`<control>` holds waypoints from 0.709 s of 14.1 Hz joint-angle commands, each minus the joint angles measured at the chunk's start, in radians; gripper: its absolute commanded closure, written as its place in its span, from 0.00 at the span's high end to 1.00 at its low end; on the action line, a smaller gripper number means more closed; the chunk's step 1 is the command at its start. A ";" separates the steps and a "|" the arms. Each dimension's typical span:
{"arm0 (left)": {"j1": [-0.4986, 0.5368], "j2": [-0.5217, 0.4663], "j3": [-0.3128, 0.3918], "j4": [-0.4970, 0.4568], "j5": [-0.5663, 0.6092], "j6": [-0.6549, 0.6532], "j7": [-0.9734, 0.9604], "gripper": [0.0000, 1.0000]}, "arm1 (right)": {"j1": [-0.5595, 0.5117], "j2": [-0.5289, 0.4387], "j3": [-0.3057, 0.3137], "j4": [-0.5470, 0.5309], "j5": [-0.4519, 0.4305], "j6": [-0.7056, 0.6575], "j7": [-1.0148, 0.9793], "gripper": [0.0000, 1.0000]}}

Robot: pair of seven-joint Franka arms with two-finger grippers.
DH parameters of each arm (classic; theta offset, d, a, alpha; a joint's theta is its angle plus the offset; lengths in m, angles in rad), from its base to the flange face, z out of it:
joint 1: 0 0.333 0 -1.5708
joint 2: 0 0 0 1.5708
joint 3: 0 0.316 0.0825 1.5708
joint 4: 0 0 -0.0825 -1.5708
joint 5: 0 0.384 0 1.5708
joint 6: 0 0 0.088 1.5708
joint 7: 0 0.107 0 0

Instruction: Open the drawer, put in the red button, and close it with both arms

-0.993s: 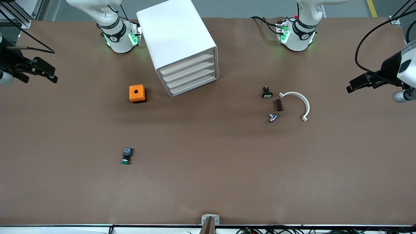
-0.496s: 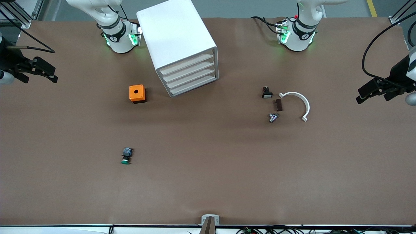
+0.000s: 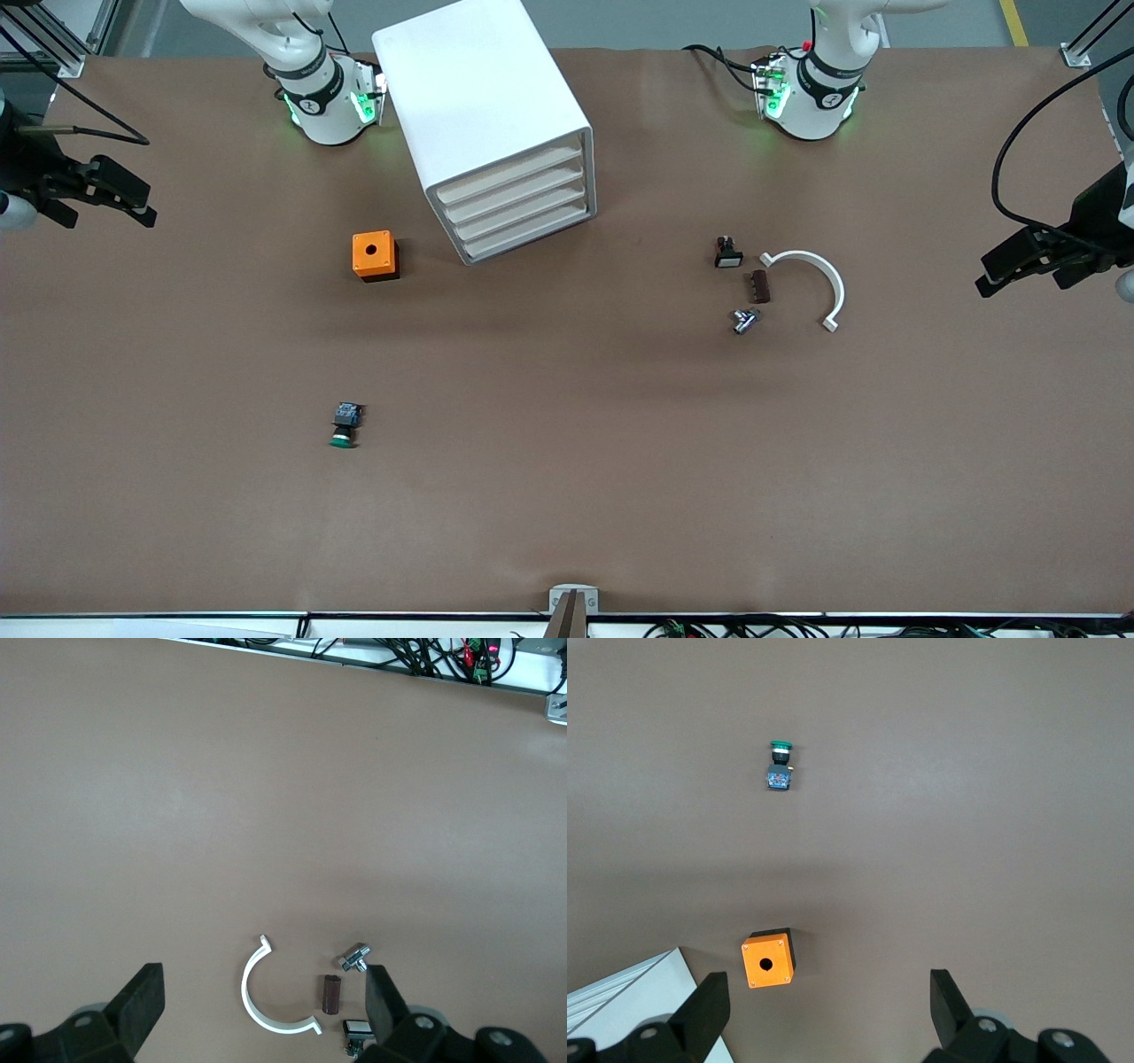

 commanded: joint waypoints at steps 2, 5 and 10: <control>-0.004 0.008 0.000 0.034 0.012 -0.047 0.004 1.00 | 0.000 -0.008 0.000 0.006 -0.002 0.010 0.000 1.00; -0.004 0.008 -0.001 0.034 0.009 -0.067 0.006 1.00 | -0.001 -0.008 0.000 0.004 0.012 0.007 0.000 1.00; 0.001 0.016 -0.001 0.032 0.009 -0.077 0.004 1.00 | -0.003 -0.008 -0.002 0.001 0.019 0.002 0.002 1.00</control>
